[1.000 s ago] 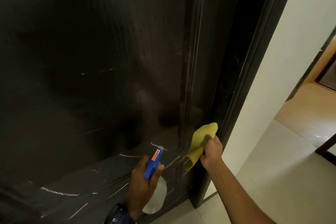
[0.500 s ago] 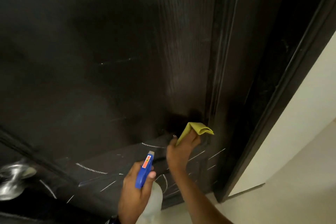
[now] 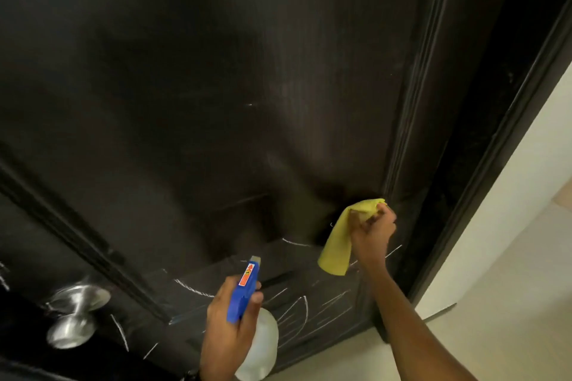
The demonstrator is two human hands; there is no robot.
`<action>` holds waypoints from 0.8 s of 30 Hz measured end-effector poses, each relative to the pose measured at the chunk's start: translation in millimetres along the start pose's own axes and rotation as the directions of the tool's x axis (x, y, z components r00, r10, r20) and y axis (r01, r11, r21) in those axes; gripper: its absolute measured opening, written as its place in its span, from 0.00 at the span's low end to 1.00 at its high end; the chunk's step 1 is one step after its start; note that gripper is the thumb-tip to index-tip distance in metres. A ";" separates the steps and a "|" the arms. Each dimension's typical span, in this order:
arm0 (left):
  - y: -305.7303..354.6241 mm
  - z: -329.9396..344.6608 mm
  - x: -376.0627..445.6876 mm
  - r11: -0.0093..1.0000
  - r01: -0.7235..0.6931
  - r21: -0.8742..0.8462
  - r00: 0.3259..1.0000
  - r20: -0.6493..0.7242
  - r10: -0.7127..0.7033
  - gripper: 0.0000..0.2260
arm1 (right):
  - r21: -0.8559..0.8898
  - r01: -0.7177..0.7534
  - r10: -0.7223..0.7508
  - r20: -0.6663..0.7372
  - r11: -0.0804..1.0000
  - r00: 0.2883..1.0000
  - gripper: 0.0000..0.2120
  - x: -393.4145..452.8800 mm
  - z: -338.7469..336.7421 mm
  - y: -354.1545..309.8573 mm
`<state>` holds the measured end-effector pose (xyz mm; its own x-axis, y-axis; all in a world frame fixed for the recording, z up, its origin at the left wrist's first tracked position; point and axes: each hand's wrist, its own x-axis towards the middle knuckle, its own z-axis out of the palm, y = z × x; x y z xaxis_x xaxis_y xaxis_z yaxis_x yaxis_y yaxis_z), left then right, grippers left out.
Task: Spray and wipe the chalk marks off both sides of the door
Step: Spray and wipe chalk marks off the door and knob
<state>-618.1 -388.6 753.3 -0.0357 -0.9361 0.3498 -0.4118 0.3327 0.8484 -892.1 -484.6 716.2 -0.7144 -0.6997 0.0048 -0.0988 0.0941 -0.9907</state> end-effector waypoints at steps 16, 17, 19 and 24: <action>-30.4 -54.0 20.4 0.992 -0.056 -0.110 0.997 0.051 0.062 0.25 | 0.275 -0.283 0.270 0.085 0.919 0.959 0.21 -78.7 76.5 -13.4; -27.1 -51.7 21.1 0.994 -0.055 -0.091 0.998 0.034 0.059 0.25 | 0.259 -0.268 0.254 0.089 0.928 0.963 0.20 -81.4 75.5 -15.4; -24.4 -49.3 23.1 0.994 -0.048 -0.093 0.998 0.032 0.051 0.24 | 0.201 -0.249 0.249 0.024 0.947 0.968 0.20 -71.1 67.1 -27.2; -22.3 -48.1 20.8 0.996 -0.045 -0.080 0.999 0.010 0.045 0.32 | 0.159 -0.256 0.296 -0.342 0.954 0.892 0.24 13.2 21.4 -54.0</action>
<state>-565.9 -410.0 760.8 -0.0631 -0.9211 0.3842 -0.3360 0.3821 0.8609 -881.3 -514.0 766.9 -0.9032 -0.3541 -0.2425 0.1987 0.1558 -0.9676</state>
